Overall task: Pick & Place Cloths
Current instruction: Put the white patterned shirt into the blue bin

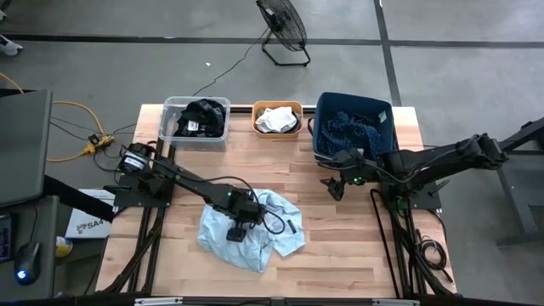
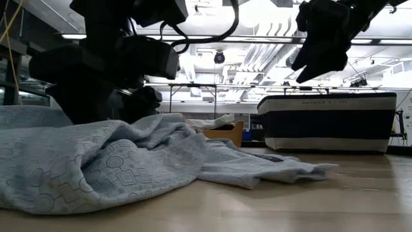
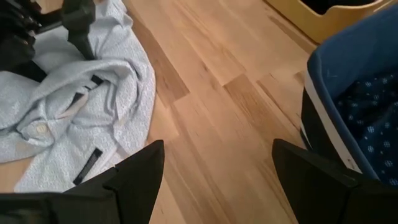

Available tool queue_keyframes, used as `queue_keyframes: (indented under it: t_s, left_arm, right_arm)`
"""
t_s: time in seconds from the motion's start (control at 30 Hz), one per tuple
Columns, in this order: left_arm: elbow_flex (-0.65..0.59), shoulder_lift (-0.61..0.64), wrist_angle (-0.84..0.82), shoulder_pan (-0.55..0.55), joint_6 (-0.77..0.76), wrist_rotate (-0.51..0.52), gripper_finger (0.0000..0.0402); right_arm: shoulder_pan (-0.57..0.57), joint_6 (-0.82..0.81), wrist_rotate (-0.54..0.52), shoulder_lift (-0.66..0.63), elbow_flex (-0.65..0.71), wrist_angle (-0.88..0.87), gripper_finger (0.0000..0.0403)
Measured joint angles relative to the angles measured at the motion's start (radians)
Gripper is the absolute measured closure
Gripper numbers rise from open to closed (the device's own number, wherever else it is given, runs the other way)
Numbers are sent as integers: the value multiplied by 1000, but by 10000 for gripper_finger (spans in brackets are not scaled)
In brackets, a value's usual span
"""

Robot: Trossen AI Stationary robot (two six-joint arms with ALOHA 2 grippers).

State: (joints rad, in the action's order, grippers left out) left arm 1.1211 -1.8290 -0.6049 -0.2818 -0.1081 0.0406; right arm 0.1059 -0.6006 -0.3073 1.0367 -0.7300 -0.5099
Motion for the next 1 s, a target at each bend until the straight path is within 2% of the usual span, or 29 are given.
queue_keyframes:
  t_s: [0.1,0.17,0.43,0.63,0.77,1.0]
  left_arm:
    - [-1,-1,5,-1,1,4,57]
    - [0,-2,5,-1,4,5,101]
    - [-1,-2,19,0,45,-4,332]
    - [39,6,-34,-1,70,40,332]
    - [126,22,-153,2,97,169,332]
    - [312,53,-225,0,185,393,332]
  right_arm:
    - [0,1,1,0,0,5,114]
    - [0,2,3,0,0,8,114]
    - [0,2,35,0,0,30,114]
    - [0,2,54,0,0,30,114]
    - [0,3,54,0,0,47,114]
    - [51,93,49,0,0,172,114]
